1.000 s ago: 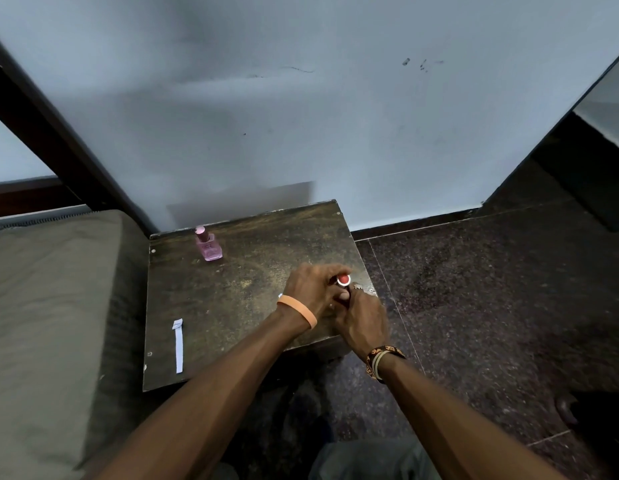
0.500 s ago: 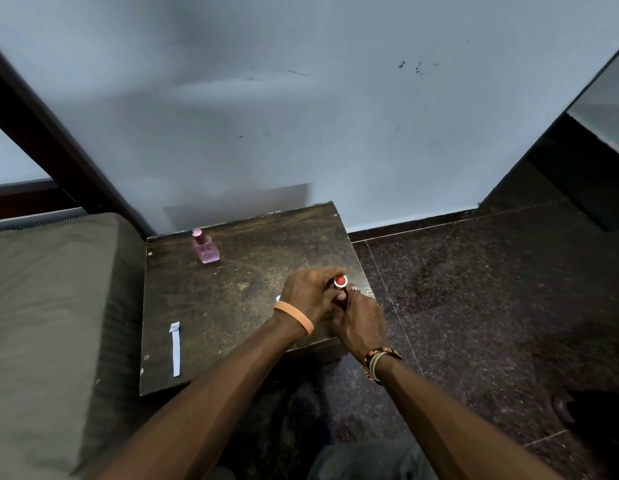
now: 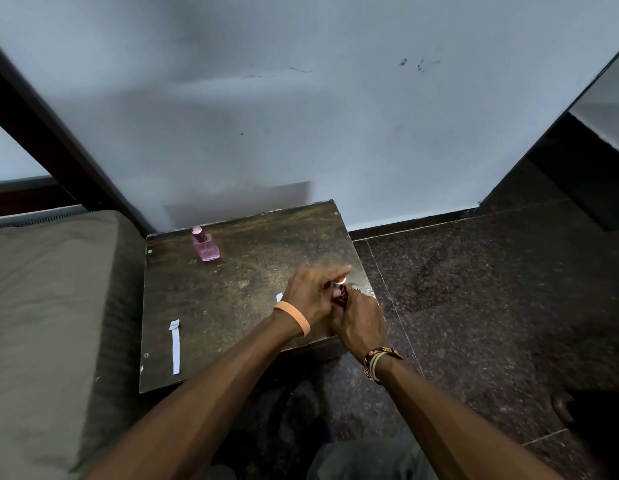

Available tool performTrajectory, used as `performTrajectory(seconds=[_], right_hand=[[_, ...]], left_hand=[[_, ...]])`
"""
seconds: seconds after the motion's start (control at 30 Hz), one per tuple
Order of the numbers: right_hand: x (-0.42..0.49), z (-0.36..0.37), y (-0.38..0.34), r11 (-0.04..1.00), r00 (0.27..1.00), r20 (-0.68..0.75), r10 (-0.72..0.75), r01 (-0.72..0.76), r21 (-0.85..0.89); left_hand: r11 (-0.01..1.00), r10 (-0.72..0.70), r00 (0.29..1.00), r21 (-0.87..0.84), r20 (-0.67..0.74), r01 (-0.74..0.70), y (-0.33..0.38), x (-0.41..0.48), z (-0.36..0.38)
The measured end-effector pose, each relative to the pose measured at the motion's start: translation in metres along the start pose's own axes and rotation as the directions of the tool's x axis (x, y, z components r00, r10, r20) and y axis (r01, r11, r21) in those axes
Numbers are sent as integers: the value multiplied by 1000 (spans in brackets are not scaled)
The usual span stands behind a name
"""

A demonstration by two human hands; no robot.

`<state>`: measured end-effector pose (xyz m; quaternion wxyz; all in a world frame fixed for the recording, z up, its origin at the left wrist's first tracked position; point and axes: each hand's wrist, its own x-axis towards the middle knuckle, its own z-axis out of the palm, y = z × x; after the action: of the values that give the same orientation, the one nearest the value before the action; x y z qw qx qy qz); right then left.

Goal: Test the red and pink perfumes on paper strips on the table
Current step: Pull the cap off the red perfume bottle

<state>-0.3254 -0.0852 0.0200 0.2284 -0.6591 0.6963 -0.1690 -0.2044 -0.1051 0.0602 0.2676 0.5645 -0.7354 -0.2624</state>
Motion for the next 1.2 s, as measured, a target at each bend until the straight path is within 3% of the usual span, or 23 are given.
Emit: performTrajectory(seconds=[0.17,0.33,0.53,0.7,0.93,1.1,1.2], right_hand=[[-1,-1,-2,1000,1000,15,2,-2,0],[0,1,-3,1000,1000,21,4,-3,-15],[0,-1,-4,999,1000,19,1,-1,-44],[-2,0,-3,1000,1000,14,-12,12,-11],[-1,-2,-3,1000,1000,19,-18,18,-9],[-2,-2,-4,1000,1000,-6,-9,9,8],[-2,-1,-4,1000,1000,2,-3,3,-14]], left_hand=[[998,-26,995,53,-92,31,-2,-1,-3],[998,19,1000,52,11,-19,-1,-1,0],[994,-84,990,55,-115,91,-3,-1,-1],[1000,13,1000,-6,-20,-13,-4,-1,1],[998,-35,994,48,-103,40,-5,-2,3],[993,98,995,70,-30,-96,-6,2,1],[995,56,997,89,-61,-50,-7,1,1]])
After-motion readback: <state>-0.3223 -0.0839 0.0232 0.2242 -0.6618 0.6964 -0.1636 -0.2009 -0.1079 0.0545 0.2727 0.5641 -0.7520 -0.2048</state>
